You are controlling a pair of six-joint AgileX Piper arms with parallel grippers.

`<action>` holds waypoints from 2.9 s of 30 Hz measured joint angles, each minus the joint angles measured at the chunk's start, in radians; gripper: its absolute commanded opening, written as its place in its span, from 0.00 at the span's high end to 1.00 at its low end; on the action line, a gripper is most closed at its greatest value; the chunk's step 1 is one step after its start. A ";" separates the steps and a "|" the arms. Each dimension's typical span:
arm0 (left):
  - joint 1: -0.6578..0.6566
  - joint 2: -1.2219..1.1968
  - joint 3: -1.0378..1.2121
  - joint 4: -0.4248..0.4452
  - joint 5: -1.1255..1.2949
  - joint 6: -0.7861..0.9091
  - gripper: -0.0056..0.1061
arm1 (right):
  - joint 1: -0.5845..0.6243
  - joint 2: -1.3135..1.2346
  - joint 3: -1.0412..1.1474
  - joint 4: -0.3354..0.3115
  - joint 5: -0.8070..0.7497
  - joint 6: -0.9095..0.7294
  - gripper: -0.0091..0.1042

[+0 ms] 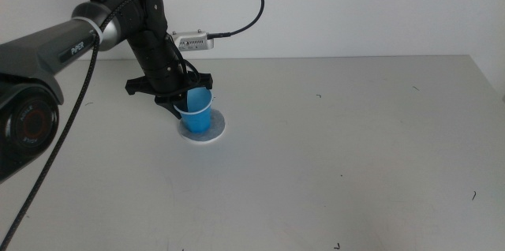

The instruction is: Place an empty cup on a cup mat.

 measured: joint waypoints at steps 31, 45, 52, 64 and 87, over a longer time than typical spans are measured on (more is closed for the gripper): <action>0.040 -0.224 -0.009 0.026 0.066 0.130 0.02 | 0.000 0.000 0.000 0.000 0.000 0.000 0.09; 0.042 -0.629 0.006 0.003 0.083 0.404 0.02 | 0.000 0.000 0.000 0.000 0.000 0.000 0.09; 0.058 -0.927 0.250 0.056 0.080 0.410 0.02 | 0.000 0.000 0.000 0.000 0.000 0.000 0.09; 0.184 -1.474 0.979 0.050 -0.411 0.412 0.02 | 0.000 0.000 0.000 0.000 0.000 0.000 0.09; 0.190 -2.246 1.983 -0.062 -0.953 0.412 0.02 | 0.000 0.000 0.000 0.000 0.000 0.000 0.09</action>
